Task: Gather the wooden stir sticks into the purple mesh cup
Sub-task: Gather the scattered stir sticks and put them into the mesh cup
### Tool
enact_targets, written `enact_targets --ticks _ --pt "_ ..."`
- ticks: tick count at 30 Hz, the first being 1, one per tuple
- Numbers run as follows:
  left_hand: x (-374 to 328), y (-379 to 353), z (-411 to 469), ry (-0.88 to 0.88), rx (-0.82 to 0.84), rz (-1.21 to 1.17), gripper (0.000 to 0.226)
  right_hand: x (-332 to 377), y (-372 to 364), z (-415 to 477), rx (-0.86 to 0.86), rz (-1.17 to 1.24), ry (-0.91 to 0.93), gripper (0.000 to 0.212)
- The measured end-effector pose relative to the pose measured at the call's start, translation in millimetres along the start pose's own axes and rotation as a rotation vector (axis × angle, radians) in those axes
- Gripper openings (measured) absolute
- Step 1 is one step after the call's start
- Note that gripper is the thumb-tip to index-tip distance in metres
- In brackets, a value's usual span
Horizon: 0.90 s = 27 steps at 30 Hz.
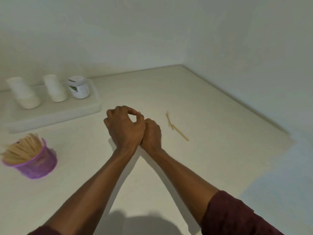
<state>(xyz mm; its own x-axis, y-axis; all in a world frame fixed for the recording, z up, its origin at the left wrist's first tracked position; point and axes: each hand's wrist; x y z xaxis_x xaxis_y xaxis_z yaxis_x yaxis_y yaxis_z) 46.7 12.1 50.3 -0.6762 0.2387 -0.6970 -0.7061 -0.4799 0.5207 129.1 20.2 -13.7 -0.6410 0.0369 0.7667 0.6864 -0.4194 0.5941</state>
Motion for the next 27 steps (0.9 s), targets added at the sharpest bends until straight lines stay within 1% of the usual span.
enact_targets --ticks 1,4,6,8,10,12,14,17,19,20,22,24,27 --pt "-4.3 -12.7 2.5 0.026 0.066 0.020 0.013 -10.9 14.1 0.8 -0.041 -0.034 -0.022 0.012" --pt "-12.7 -57.3 13.4 0.104 0.344 0.176 0.030 -47.0 52.1 4.2 -0.168 -0.137 -0.151 0.020" --pt "-17.1 -82.2 18.1 0.154 0.516 0.272 0.042 -66.9 70.8 4.4 -0.202 -0.219 -0.226 0.019" --pt "-26.1 -105.8 19.5 0.183 0.610 0.303 0.051 -84.8 89.0 4.3 -0.210 -0.293 -0.261 0.022" --pt "-33.8 -123.8 19.9 0.183 0.664 0.339 0.054 -98.8 101.1 7.5 -0.196 -0.316 -0.298 0.027" --pt "-40.1 -137.0 20.3 0.173 0.677 0.381 0.055 -105.6 107.6 11.4 -0.163 -0.310 -0.336 0.028" --pt "-47.5 -147.3 24.3 0.187 0.676 0.402 0.049 -108.3 110.9 14.3 -0.151 -0.313 -0.343 0.025" --pt "-58.4 -157.6 34.8 0.295 0.718 0.400 0.042 -106.7 113.4 17.5 -0.124 -0.360 -0.319 0.021" --pt "-64.8 -160.9 42.6 0.341 0.753 0.379 0.033 -104.7 114.9 22.0 -0.095 -0.388 -0.331 0.014" --pt "-67.0 -162.2 45.9 0.336 0.769 0.372 0.027 -102.8 116.3 24.8 -0.072 -0.396 -0.348 0.010" --pt "-70.2 -164.0 51.5 0.283 0.801 0.390 0.022 -98.0 120.3 30.4 -0.031 -0.431 -0.367 0.009" --pt "-71.6 -166.1 55.7 0.209 0.842 0.450 0.026 -93.9 125.4 35.3 0.023 -0.495 -0.341 0.011" --pt "-72.7 -170.2 58.1 0.014 0.887 0.586 0.024 -87.2 131.9 40.5 0.125 -0.570 -0.297 0.022"
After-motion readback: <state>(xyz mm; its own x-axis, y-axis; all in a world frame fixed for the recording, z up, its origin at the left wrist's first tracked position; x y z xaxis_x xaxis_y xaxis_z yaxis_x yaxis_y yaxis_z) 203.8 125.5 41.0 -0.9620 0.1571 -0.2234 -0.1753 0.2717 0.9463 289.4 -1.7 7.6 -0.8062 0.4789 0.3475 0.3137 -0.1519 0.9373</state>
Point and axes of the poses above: each hand's wrist, its own z-axis towards the middle knuckle, its own y-axis out of the back of the hand, x = y × z, and after that the axes turned 3 degrees about z, right-handed
